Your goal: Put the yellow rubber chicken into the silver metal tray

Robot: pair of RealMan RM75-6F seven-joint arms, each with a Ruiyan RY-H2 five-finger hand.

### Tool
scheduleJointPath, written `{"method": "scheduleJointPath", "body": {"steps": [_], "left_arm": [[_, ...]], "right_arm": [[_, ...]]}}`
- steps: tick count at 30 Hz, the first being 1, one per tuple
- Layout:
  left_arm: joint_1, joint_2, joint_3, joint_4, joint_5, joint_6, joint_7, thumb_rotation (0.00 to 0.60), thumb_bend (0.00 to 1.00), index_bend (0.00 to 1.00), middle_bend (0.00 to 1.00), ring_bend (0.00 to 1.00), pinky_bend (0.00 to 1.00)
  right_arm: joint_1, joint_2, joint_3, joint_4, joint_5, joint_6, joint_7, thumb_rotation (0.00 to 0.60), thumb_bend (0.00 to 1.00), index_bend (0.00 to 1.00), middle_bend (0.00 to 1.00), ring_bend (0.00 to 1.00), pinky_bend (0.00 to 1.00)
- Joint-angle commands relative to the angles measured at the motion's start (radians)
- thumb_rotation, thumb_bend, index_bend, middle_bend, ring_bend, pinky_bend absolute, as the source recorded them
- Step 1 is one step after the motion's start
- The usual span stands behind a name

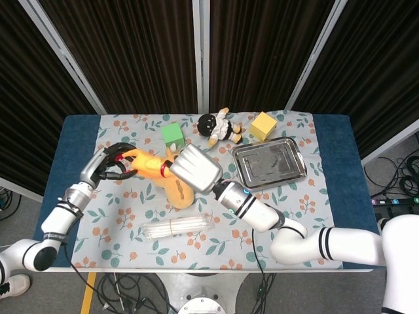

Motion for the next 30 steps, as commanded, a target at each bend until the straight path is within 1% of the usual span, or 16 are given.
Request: {"method": "scheduleJointPath", "body": {"steps": [1, 5, 8, 11, 16, 21, 25, 30], "left_arm": [[0.045, 0.011, 0.018, 0.013, 0.111, 0.035, -0.074, 0.600, 0.29, 0.24, 0.23, 0.16, 0.32], [0.062, 0.011, 0.043, 0.048, 0.206, 0.074, -0.137, 0.600, 0.23, 0.21, 0.16, 0.11, 0.24], [0.065, 0.013, 0.060, 0.075, 0.264, 0.102, -0.187, 0.600, 0.21, 0.20, 0.14, 0.10, 0.22], [0.060, 0.019, 0.077, 0.095, 0.320, 0.127, -0.227, 0.600, 0.19, 0.20, 0.12, 0.09, 0.21], [0.037, 0.034, 0.105, 0.097, 0.396, 0.160, -0.277, 0.600, 0.17, 0.19, 0.12, 0.09, 0.21], [0.008, 0.036, 0.115, 0.094, 0.401, 0.159, -0.268, 0.600, 0.17, 0.19, 0.12, 0.09, 0.21], [-0.020, 0.033, 0.119, 0.085, 0.380, 0.133, -0.250, 0.600, 0.16, 0.19, 0.12, 0.09, 0.21], [-0.051, 0.037, 0.135, 0.081, 0.387, 0.106, -0.256, 0.600, 0.16, 0.19, 0.12, 0.09, 0.21]], "right_arm": [[-0.007, 0.001, 0.008, 0.035, -0.013, -0.013, 0.051, 0.600, 0.30, 0.92, 0.77, 0.75, 0.99], [-0.010, 0.004, 0.016, 0.054, -0.026, -0.026, 0.107, 0.600, 0.30, 0.92, 0.77, 0.75, 0.99], [-0.011, 0.007, 0.021, 0.056, -0.033, -0.036, 0.138, 0.600, 0.30, 0.92, 0.77, 0.75, 0.99], [-0.008, 0.006, 0.019, 0.063, -0.047, -0.037, 0.139, 0.600, 0.30, 0.92, 0.77, 0.75, 0.99], [0.001, -0.009, 0.029, 0.071, -0.046, -0.036, 0.136, 0.600, 0.30, 0.92, 0.77, 0.75, 0.99], [0.012, -0.029, 0.043, 0.071, -0.031, -0.028, 0.118, 0.600, 0.30, 0.92, 0.77, 0.75, 0.99], [0.022, -0.046, 0.051, 0.069, -0.007, -0.021, 0.087, 0.600, 0.30, 0.92, 0.77, 0.75, 0.99], [0.032, -0.065, 0.060, 0.077, 0.014, -0.006, 0.057, 0.600, 0.30, 0.92, 0.77, 0.75, 0.99]]}}
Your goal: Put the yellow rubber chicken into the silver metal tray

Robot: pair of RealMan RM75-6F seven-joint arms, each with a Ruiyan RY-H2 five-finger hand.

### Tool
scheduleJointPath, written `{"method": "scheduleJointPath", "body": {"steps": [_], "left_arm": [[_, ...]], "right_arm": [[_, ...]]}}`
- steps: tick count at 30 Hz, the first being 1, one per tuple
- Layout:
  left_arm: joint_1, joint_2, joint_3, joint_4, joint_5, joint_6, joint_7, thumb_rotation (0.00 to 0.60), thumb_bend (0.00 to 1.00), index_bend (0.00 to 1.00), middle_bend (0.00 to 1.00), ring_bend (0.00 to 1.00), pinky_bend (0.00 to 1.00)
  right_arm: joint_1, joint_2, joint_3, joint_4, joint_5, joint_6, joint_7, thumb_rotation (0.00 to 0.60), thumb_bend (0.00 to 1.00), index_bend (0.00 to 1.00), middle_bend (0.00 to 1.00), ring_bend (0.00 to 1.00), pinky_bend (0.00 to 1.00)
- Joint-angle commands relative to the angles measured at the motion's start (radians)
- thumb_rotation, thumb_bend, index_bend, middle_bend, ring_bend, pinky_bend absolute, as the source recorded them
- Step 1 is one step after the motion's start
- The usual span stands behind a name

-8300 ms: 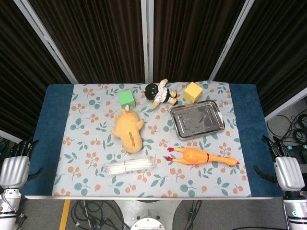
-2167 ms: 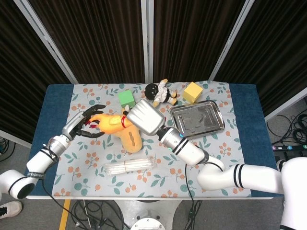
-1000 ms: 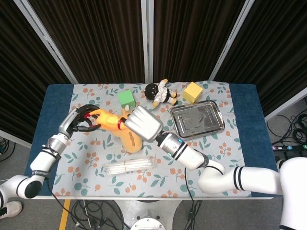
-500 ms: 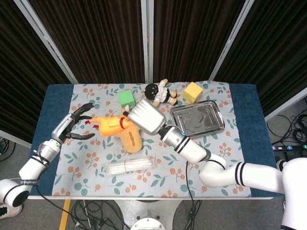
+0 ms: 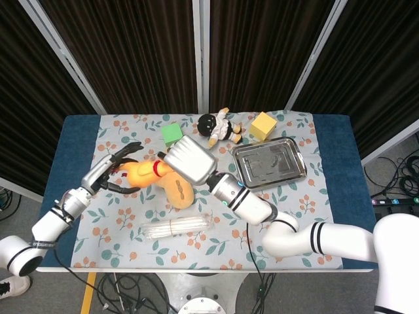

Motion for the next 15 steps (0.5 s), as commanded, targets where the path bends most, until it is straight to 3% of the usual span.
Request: {"method": "scheduleJointPath", "body": {"steps": [1, 6, 15], "left_arm": [[-0.015, 0.001, 0.010, 0.000, 0.001, -0.016, -0.005, 0.600, 0.16, 0.19, 0.12, 0.09, 0.21], [-0.036, -0.008, 0.017, 0.010, -0.036, -0.046, 0.000, 0.600, 0.17, 0.28, 0.22, 0.15, 0.25], [-0.041, -0.037, -0.008, 0.006, -0.174, -0.079, 0.095, 0.600, 0.38, 0.56, 0.59, 0.50, 0.48]], "right_arm": [[0.006, -0.011, 0.006, 0.004, 0.013, 0.007, -0.011, 0.600, 0.30, 0.92, 0.77, 0.75, 0.99], [0.005, -0.021, 0.004, 0.003, 0.015, 0.018, -0.016, 0.600, 0.30, 0.92, 0.77, 0.75, 0.99], [-0.003, -0.023, -0.003, -0.001, -0.003, 0.026, -0.001, 0.600, 0.30, 0.92, 0.77, 0.75, 0.99]]}}
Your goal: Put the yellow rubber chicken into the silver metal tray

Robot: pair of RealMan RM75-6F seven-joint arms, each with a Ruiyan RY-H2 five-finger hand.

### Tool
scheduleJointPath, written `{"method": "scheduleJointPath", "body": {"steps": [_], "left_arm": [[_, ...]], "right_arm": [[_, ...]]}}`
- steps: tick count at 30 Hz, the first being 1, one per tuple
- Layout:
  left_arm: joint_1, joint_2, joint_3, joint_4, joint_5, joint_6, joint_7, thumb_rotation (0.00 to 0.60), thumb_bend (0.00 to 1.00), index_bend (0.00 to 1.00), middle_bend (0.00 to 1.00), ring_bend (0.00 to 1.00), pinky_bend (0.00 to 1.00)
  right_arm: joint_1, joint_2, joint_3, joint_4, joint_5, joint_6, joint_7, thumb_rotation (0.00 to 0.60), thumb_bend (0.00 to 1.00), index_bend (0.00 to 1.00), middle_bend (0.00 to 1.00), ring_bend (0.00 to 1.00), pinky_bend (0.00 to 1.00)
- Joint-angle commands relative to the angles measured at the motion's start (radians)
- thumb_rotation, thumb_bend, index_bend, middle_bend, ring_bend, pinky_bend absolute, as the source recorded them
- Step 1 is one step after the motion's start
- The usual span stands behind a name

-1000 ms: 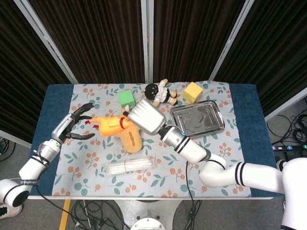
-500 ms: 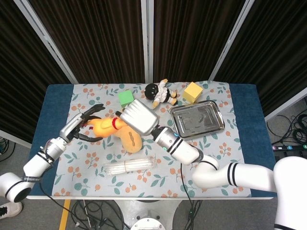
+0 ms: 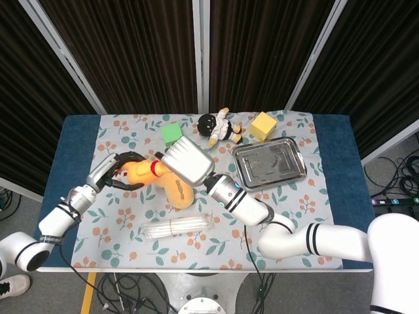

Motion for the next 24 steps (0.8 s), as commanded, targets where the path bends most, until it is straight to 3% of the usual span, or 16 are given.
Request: {"method": "scheduleJointPath", "body": {"steps": [1, 9, 17, 19, 21, 22, 24], "left_arm": [[0.000, -0.013, -0.015, -0.002, -0.045, -0.010, 0.033, 0.600, 0.41, 0.59, 0.62, 0.53, 0.51], [0.010, -0.040, -0.043, 0.010, -0.135, -0.002, 0.120, 0.600, 0.57, 0.75, 0.82, 0.75, 0.72], [0.021, -0.056, -0.080, 0.000, -0.194, 0.009, 0.170, 0.600, 0.61, 0.81, 0.89, 0.80, 0.75], [0.028, -0.055, -0.082, -0.008, -0.194, 0.013, 0.175, 0.600, 0.60, 0.77, 0.85, 0.76, 0.75], [0.036, -0.049, -0.080, -0.017, -0.183, 0.015, 0.176, 0.600, 0.53, 0.62, 0.73, 0.65, 0.72], [0.040, -0.045, -0.079, -0.022, -0.170, 0.016, 0.169, 0.600, 0.48, 0.56, 0.67, 0.60, 0.68], [0.046, -0.035, -0.076, -0.028, -0.143, 0.014, 0.149, 0.600, 0.35, 0.37, 0.49, 0.41, 0.51]], "right_arm": [[-0.004, 0.002, -0.004, -0.005, -0.009, 0.004, 0.003, 0.600, 0.30, 0.92, 0.77, 0.75, 0.99], [-0.035, 0.035, -0.040, -0.104, -0.086, 0.026, 0.009, 0.600, 0.30, 0.92, 0.77, 0.75, 1.00], [-0.053, 0.040, -0.054, -0.156, -0.105, 0.056, -0.063, 0.600, 0.30, 0.92, 0.77, 0.75, 1.00], [-0.056, 0.043, -0.049, -0.149, -0.098, 0.060, -0.067, 0.600, 0.30, 0.92, 0.77, 0.75, 1.00], [-0.061, 0.047, -0.045, -0.137, -0.088, 0.062, -0.069, 0.600, 0.30, 0.92, 0.77, 0.75, 1.00], [-0.064, 0.048, -0.043, -0.129, -0.084, 0.064, -0.070, 0.600, 0.30, 0.92, 0.77, 0.75, 1.00], [-0.070, 0.050, -0.040, -0.118, -0.072, 0.064, -0.063, 0.600, 0.30, 0.92, 0.77, 0.75, 1.00]]}}
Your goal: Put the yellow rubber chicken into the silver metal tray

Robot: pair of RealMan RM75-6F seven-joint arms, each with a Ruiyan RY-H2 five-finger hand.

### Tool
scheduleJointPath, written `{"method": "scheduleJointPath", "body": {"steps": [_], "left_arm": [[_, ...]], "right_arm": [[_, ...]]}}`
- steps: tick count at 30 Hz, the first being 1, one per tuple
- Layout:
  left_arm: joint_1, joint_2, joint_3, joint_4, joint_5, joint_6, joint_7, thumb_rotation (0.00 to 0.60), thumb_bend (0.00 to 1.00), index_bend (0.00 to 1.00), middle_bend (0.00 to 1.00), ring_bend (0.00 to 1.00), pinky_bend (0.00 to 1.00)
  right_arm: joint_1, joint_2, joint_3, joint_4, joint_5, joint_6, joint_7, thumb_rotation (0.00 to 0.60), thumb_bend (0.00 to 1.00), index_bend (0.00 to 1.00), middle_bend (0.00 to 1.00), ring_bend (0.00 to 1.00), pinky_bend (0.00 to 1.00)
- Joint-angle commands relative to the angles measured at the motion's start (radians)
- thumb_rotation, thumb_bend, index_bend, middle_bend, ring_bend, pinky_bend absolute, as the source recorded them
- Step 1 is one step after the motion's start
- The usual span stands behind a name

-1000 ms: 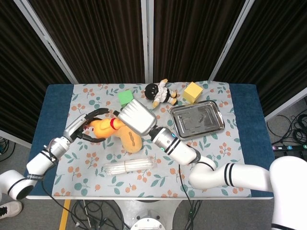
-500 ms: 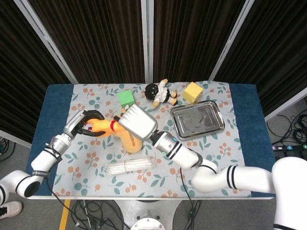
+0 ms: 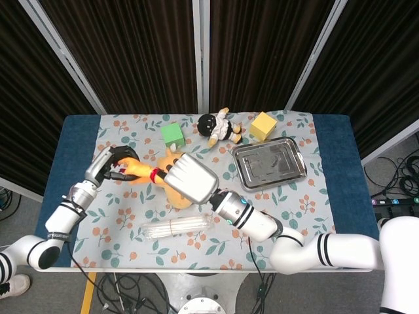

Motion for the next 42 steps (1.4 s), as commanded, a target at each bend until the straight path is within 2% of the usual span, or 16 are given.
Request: {"method": "scheduleJointPath", "body": {"steps": [1, 3, 5, 8, 12, 16, 19, 23, 29, 34, 42], "left_arm": [[0.015, 0.015, 0.005, -0.008, 0.045, 0.008, -0.037, 0.600, 0.31, 0.32, 0.41, 0.34, 0.43], [0.024, 0.020, 0.011, -0.004, 0.075, 0.018, -0.060, 0.600, 0.24, 0.25, 0.28, 0.21, 0.31], [0.040, 0.025, 0.019, 0.004, 0.107, 0.044, -0.082, 0.600, 0.20, 0.22, 0.21, 0.15, 0.26], [0.066, 0.034, 0.031, 0.016, 0.142, 0.089, -0.095, 0.600, 0.17, 0.21, 0.15, 0.12, 0.24], [0.095, 0.055, 0.049, 0.027, 0.174, 0.143, -0.061, 0.600, 0.16, 0.21, 0.14, 0.11, 0.23], [0.124, 0.067, 0.068, 0.028, 0.171, 0.186, 0.044, 0.600, 0.15, 0.21, 0.14, 0.11, 0.23], [0.143, 0.065, 0.080, 0.023, 0.158, 0.211, 0.132, 0.600, 0.15, 0.21, 0.14, 0.11, 0.23], [0.158, 0.069, 0.091, 0.017, 0.151, 0.233, 0.231, 0.600, 0.12, 0.21, 0.14, 0.11, 0.23], [0.171, 0.068, 0.099, -0.003, 0.122, 0.255, 0.404, 0.600, 0.12, 0.21, 0.14, 0.11, 0.23], [0.174, 0.068, 0.106, -0.026, 0.099, 0.250, 0.501, 0.600, 0.12, 0.21, 0.14, 0.11, 0.23], [0.177, 0.064, 0.108, -0.049, 0.071, 0.243, 0.591, 0.600, 0.12, 0.21, 0.14, 0.11, 0.23]], "right_arm": [[-0.012, 0.006, 0.007, 0.019, 0.020, 0.002, 0.013, 0.600, 0.30, 0.92, 0.77, 0.75, 1.00], [-0.021, 0.012, 0.010, 0.029, 0.030, 0.002, 0.033, 0.600, 0.30, 0.92, 0.77, 0.75, 1.00], [-0.036, 0.024, 0.016, 0.040, 0.041, 0.004, 0.066, 0.600, 0.30, 0.92, 0.77, 0.75, 1.00], [-0.067, 0.047, 0.018, 0.050, 0.043, 0.011, 0.136, 0.600, 0.30, 0.92, 0.77, 0.75, 1.00], [-0.126, 0.096, 0.014, 0.040, 0.019, 0.024, 0.269, 0.600, 0.30, 0.92, 0.77, 0.75, 1.00], [-0.213, 0.185, -0.002, 0.023, 0.004, 0.037, 0.427, 0.600, 0.30, 0.92, 0.77, 0.75, 1.00], [-0.274, 0.254, -0.025, 0.034, 0.020, 0.008, 0.543, 0.600, 0.30, 0.92, 0.77, 0.75, 1.00], [-0.339, 0.299, -0.061, 0.094, 0.034, -0.047, 0.691, 0.600, 0.30, 0.92, 0.77, 0.75, 1.00], [-0.408, 0.285, -0.107, 0.237, 0.022, -0.138, 0.911, 0.600, 0.30, 0.92, 0.77, 0.75, 1.00], [-0.433, 0.245, -0.131, 0.348, -0.011, -0.214, 1.062, 0.600, 0.30, 0.92, 0.77, 0.75, 1.00], [-0.441, 0.165, -0.143, 0.487, -0.046, -0.294, 1.190, 0.600, 0.30, 0.92, 0.77, 0.75, 1.00]]}}
